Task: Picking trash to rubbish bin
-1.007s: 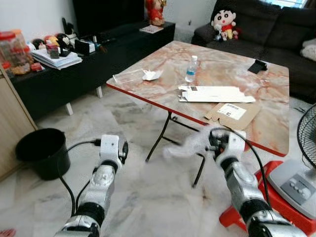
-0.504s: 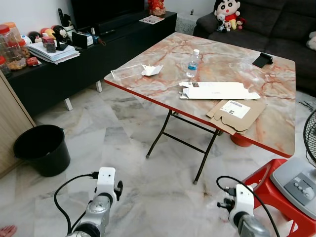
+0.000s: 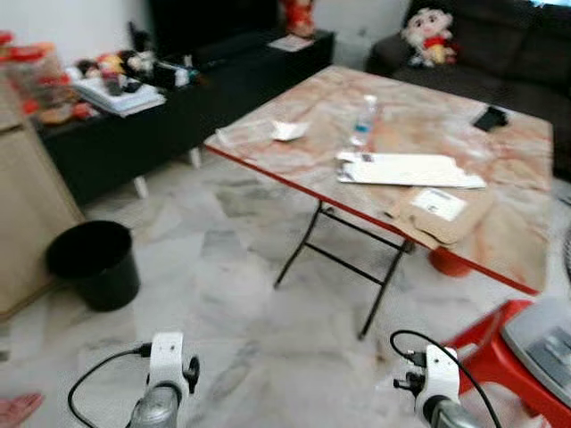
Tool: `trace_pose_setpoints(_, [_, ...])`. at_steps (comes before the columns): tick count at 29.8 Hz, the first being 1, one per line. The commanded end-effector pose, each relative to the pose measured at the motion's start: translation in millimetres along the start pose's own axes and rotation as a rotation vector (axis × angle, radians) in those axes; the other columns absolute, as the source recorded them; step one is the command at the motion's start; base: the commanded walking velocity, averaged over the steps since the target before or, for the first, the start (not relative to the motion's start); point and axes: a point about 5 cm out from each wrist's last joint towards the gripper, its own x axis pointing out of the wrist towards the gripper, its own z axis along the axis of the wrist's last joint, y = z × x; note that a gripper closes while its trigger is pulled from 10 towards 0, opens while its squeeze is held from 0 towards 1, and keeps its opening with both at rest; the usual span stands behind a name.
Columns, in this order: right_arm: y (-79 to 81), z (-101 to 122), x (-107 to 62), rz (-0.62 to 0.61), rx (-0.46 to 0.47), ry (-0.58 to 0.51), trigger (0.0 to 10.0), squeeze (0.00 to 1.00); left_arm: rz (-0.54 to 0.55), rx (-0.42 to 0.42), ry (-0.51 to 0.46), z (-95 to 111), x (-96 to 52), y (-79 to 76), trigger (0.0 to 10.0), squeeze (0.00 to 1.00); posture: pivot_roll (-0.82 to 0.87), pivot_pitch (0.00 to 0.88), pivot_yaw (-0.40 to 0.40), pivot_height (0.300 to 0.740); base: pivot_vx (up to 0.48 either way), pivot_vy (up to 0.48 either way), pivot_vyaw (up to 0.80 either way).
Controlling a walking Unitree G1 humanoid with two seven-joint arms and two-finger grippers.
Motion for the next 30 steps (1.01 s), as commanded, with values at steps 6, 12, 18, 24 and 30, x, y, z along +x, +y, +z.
trace_pose_setpoints(6, [2.2, 2, 0.8, -0.001, 0.004, -0.008, 10.0, 0.0, 0.097, -0.082, 0.032, -24, -11.5, 17.3, 10.0, 0.0, 0.0, 0.0, -0.062, 0.74, 0.0, 0.0, 0.8])
trace_pose_setpoints(12, [0.5, -2, -0.2, -0.008, -0.005, 0.006, 10.0, 0.0, 0.034, -0.021, 0.224, -59, -24.4, 9.0, 10.0, 0.0, 0.0, 0.0, -0.07, 0.74, 0.0, 0.0, 0.8])
trace_pose_setpoints(18, [-1.8, 2, 0.1, -0.014, -0.008, -0.004, 10.0, 0.0, -0.03, 0.072, 0.327, -75, -31.3, -3.3, 10.0, 0.0, 0.0, 0.0, -0.077, 0.74, 0.0, 0.0, 0.8])
trace_pose_setpoints(24, [-1.1, 1, 0.1, -0.016, -0.01, -0.002, 10.0, 0.0, -0.069, 0.056, 0.292, -65, -26.2, -14.6, 10.0, 0.0, 0.0, 0.002, -0.081, 0.74, 0.0, 0.0, 0.8])
trace_pose_setpoints(30, [-0.5, 1, 0.1, -0.01, 0.0, 0.0, 10.0, 0.0, -0.088, 0.077, 0.281, -60, -23.6, -19.0, 10.0, 0.0, -0.01, 0.007, -0.083, 0.74, 0.0, 0.0, 0.62])
